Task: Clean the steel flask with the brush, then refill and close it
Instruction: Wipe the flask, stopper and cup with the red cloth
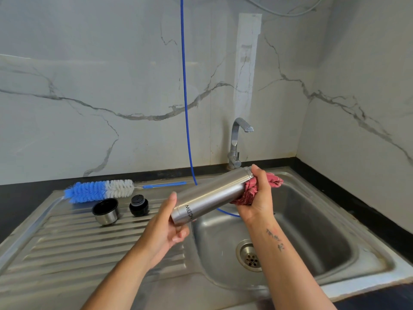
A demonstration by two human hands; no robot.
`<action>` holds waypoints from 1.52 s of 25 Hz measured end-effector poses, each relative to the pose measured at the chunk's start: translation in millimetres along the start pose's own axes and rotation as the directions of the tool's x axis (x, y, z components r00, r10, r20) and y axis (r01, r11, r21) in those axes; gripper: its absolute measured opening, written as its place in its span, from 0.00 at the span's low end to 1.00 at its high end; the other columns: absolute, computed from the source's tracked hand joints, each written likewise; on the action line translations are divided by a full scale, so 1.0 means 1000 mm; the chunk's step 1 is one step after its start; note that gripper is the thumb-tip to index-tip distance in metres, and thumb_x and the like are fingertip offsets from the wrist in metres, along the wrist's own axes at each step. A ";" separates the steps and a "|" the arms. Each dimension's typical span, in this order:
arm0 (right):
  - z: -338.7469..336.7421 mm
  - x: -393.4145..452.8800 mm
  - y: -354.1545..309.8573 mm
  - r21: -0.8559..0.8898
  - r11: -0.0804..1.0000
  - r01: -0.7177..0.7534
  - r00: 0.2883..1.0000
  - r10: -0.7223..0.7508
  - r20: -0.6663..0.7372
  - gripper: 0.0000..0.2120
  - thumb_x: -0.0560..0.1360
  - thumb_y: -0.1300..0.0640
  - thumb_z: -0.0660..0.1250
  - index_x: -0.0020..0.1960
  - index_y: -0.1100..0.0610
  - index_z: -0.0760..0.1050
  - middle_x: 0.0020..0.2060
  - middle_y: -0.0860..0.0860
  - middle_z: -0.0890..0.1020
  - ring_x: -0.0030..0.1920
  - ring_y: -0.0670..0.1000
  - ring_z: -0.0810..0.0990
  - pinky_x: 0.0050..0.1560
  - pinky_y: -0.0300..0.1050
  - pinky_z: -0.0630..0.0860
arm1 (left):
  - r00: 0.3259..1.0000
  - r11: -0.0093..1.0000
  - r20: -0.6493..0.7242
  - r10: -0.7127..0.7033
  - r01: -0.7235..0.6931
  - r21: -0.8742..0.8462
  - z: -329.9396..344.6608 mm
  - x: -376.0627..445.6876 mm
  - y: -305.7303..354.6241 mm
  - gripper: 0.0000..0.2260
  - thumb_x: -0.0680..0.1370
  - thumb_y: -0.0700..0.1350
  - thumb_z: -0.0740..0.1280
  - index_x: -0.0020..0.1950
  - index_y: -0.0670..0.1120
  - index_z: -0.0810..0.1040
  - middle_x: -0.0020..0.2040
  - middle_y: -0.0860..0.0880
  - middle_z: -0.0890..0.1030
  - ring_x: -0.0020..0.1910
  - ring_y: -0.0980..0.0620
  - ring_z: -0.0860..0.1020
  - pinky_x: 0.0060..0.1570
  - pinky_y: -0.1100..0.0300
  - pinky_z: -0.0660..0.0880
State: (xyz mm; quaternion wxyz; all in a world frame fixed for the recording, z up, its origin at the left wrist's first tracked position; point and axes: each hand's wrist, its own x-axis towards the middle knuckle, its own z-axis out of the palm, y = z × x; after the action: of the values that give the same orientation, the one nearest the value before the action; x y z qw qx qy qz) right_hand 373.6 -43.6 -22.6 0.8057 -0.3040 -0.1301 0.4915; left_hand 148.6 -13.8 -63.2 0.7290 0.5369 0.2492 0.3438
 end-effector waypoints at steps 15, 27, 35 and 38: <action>0.002 0.000 0.000 0.044 0.998 -0.053 0.999 0.053 -0.004 0.21 0.74 0.47 0.75 0.62 0.58 0.80 0.48 0.57 0.87 0.50 0.57 0.87 0.51 0.58 0.84 | 0.911 0.660 0.039 0.411 -0.326 0.677 -0.015 0.003 0.003 0.31 0.72 0.60 0.77 0.74 0.56 0.73 0.66 0.51 0.79 0.58 0.45 0.81 0.60 0.54 0.79; 0.002 0.002 -0.002 0.029 1.000 -0.008 0.999 0.010 -0.038 0.23 0.73 0.47 0.76 0.64 0.57 0.80 0.46 0.55 0.88 0.45 0.55 0.87 0.44 0.53 0.84 | 0.953 0.717 -0.008 0.302 -0.222 0.661 -0.004 0.000 -0.004 0.34 0.72 0.47 0.80 0.72 0.57 0.68 0.66 0.62 0.78 0.65 0.65 0.77 0.63 0.68 0.74; 0.003 -0.003 -0.001 0.005 1.000 0.021 0.999 -0.021 -0.042 0.14 0.74 0.51 0.75 0.56 0.56 0.81 0.42 0.54 0.86 0.42 0.54 0.86 0.47 0.53 0.83 | 0.997 0.977 -0.009 0.076 -0.073 0.201 -0.010 0.007 0.002 0.40 0.64 0.62 0.81 0.69 0.43 0.76 0.63 0.37 0.81 0.54 0.41 0.84 0.49 0.52 0.83; 0.004 -0.002 -0.003 -0.011 1.000 0.005 0.999 -0.005 -0.054 0.14 0.74 0.49 0.74 0.56 0.55 0.81 0.42 0.54 0.87 0.42 0.54 0.86 0.45 0.54 0.83 | 0.884 0.593 0.053 0.464 -0.355 0.722 -0.006 0.001 0.002 0.32 0.72 0.53 0.78 0.74 0.51 0.73 0.66 0.55 0.80 0.65 0.57 0.79 0.63 0.65 0.74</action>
State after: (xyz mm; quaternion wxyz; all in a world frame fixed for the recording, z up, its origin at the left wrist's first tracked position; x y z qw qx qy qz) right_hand 372.8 -44.8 -17.8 0.8084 -0.3213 -0.1119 0.4804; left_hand 144.5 -9.1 -63.0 0.3438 0.7934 0.2829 0.4150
